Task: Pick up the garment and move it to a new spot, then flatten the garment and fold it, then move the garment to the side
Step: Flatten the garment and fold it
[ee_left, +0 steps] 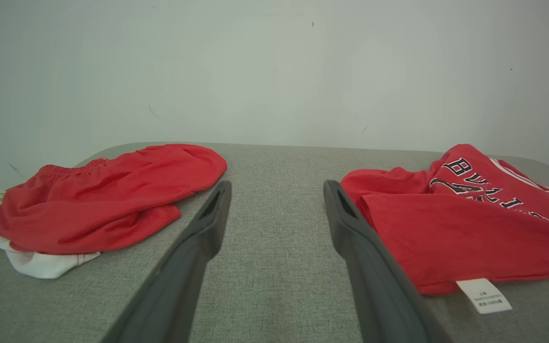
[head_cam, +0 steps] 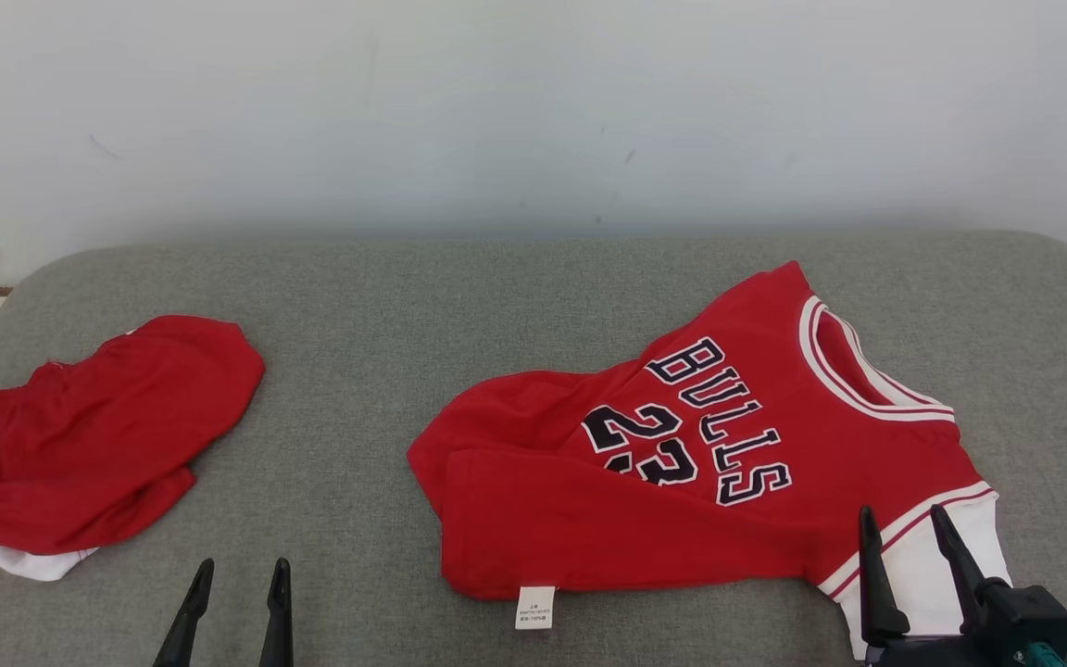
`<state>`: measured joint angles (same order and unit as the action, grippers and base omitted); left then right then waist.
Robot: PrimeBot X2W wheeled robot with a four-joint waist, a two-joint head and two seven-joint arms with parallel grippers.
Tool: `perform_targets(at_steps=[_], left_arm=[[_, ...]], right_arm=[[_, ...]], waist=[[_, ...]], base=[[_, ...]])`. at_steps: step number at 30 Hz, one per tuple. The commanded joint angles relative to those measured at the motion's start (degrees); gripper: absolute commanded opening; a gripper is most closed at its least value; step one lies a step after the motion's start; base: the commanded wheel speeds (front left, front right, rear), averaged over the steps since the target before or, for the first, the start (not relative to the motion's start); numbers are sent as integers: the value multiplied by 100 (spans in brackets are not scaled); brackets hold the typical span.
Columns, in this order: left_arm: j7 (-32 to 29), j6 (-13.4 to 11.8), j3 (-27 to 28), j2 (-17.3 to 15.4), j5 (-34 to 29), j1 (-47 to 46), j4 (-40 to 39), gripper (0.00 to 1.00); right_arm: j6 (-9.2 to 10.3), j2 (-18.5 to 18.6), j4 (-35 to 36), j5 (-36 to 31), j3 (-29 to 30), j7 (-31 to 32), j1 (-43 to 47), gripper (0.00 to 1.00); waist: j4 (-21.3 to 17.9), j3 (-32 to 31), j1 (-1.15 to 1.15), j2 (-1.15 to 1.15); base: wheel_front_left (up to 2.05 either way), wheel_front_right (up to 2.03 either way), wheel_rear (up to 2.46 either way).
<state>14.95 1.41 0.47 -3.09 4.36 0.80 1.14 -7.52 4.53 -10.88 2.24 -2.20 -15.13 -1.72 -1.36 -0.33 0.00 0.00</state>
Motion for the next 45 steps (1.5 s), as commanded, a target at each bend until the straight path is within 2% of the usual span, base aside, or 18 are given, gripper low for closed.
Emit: perform_targets(at_steps=[1,8,15,21,29,37,44,45], left_arm=[[33,5,20,-1,-39,-76,2,100],[33,53,21,2,-47,-77,22,100],[33,409,-755,12,242,-327,629,100],[33,543,-1223,12,397,-725,1403,100],[33,589,-1511,16,478,-1226,2220,100],[33,596,-1677,14,490,-1560,2643,100],[33,601,-1765,15,559,-1690,2836,100],[32,599,-1852,15,561,-1699,2912,22]], right_arm=[[6,16,-7,20,-14,-5,-6,100],[6,19,-30,35,0,-5,13,100],[6,310,-445,28,372,229,-144,100],[6,502,-1157,162,560,348,-356,100],[6,579,-2021,235,720,277,-702,100],[6,641,-2720,183,932,154,-1015,100],[6,554,-3229,234,855,105,-1223,100],[6,532,-3312,253,813,88,-1262,43]], waist=[[-10,4,0,0],[-45,8,0,0],[-123,103,0,0],[-245,305,0,0],[-407,587,0,0],[-512,801,0,0],[-566,832,0,0],[-576,815,0,0]], base=[[0,0,0],[0,0,0],[0,0,0],[0,0,0],[0,0,0],[0,0,0],[0,0,0],[0,0,0]])
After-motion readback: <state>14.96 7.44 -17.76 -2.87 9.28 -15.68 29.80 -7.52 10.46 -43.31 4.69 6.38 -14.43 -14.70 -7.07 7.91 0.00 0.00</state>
